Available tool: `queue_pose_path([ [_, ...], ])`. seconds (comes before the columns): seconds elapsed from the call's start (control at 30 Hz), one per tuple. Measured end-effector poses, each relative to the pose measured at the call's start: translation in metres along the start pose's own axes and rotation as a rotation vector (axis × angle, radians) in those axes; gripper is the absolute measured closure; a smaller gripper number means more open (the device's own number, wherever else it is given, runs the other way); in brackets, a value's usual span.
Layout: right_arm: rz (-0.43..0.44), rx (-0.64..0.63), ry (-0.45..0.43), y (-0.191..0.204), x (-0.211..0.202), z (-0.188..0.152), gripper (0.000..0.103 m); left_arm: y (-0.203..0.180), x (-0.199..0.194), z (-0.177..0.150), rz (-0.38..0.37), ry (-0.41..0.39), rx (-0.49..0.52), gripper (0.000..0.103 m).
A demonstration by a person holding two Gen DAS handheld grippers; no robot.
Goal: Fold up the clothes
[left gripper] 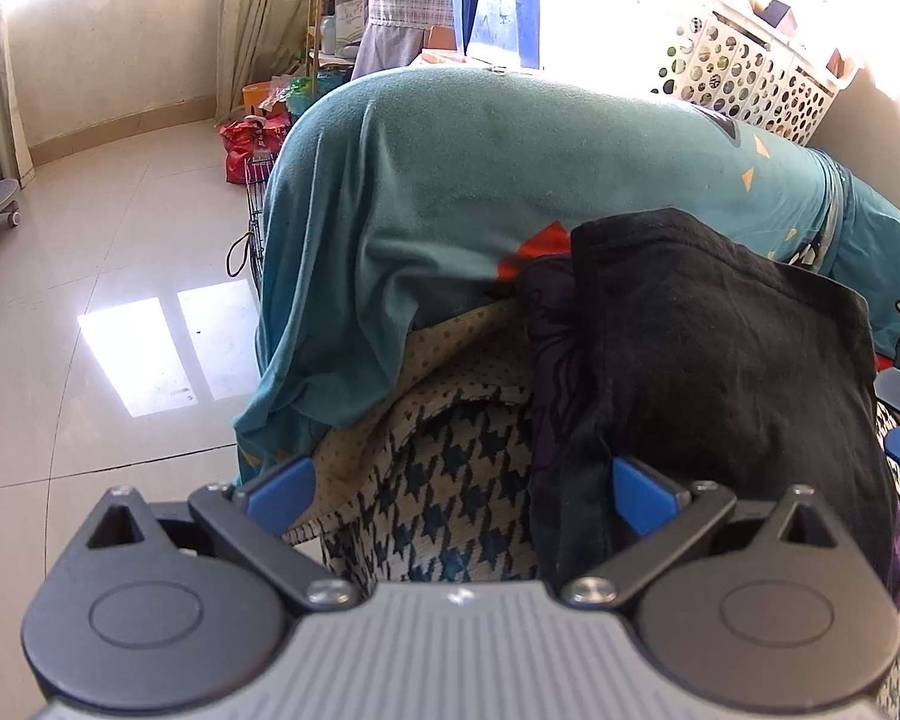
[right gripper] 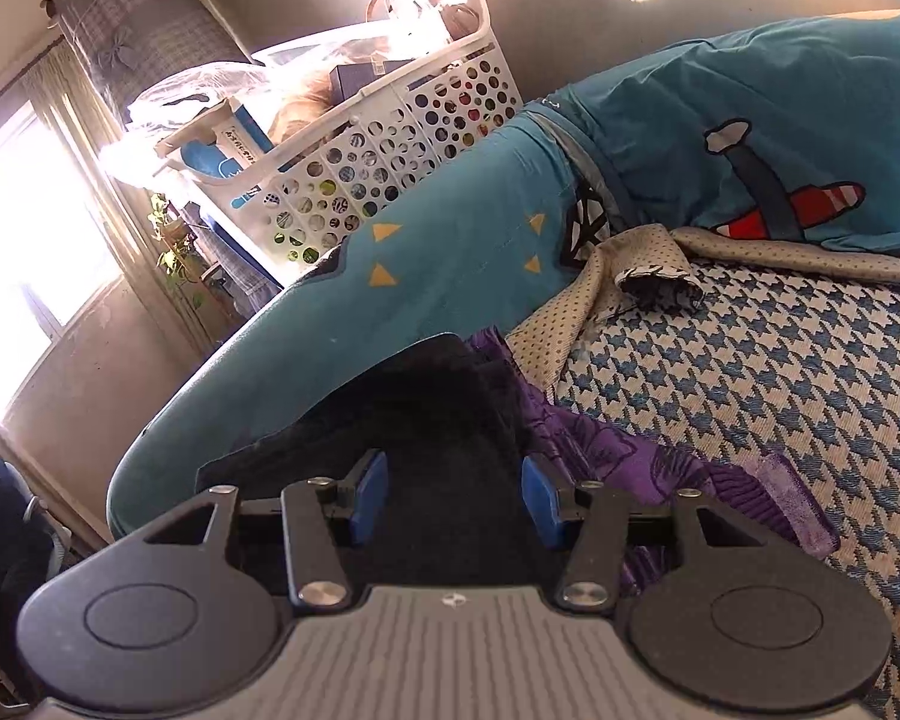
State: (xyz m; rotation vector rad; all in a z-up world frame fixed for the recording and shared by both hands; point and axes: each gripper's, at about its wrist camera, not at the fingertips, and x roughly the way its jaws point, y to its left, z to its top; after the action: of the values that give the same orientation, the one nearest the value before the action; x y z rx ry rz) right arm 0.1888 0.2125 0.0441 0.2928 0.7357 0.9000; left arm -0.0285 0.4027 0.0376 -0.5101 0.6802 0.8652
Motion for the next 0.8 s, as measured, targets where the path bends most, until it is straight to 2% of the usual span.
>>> queue_pose_path([
  [0.07,-0.024,-0.041,0.016,0.001,0.009,-0.002,0.053,-0.001,-0.001,-0.001,0.012,-0.009,0.024,0.000],
  [0.13,-0.086,-0.071,0.048,-0.002,0.020,-0.006,0.053,-0.004,-0.002,-0.002,0.029,-0.019,0.053,0.000],
  [0.2,-0.091,-0.040,0.055,-0.013,0.025,-0.009,0.053,-0.005,-0.003,-0.001,0.049,-0.029,0.074,0.000],
  [0.37,-0.116,-0.016,0.057,-0.019,0.023,-0.008,0.052,0.005,-0.008,0.001,0.041,-0.036,0.036,0.000],
  [0.53,-0.128,-0.007,0.061,-0.017,0.017,-0.006,0.052,0.006,-0.024,-0.003,-0.029,-0.073,0.045,0.000],
  [0.67,-0.113,-0.013,0.047,-0.014,0.006,-0.002,0.051,0.001,-0.025,-0.009,-0.107,-0.021,0.091,0.000],
  [0.8,-0.076,-0.010,0.046,-0.011,-0.004,0.002,0.051,-0.005,-0.026,-0.013,-0.103,-0.007,0.167,0.000],
])
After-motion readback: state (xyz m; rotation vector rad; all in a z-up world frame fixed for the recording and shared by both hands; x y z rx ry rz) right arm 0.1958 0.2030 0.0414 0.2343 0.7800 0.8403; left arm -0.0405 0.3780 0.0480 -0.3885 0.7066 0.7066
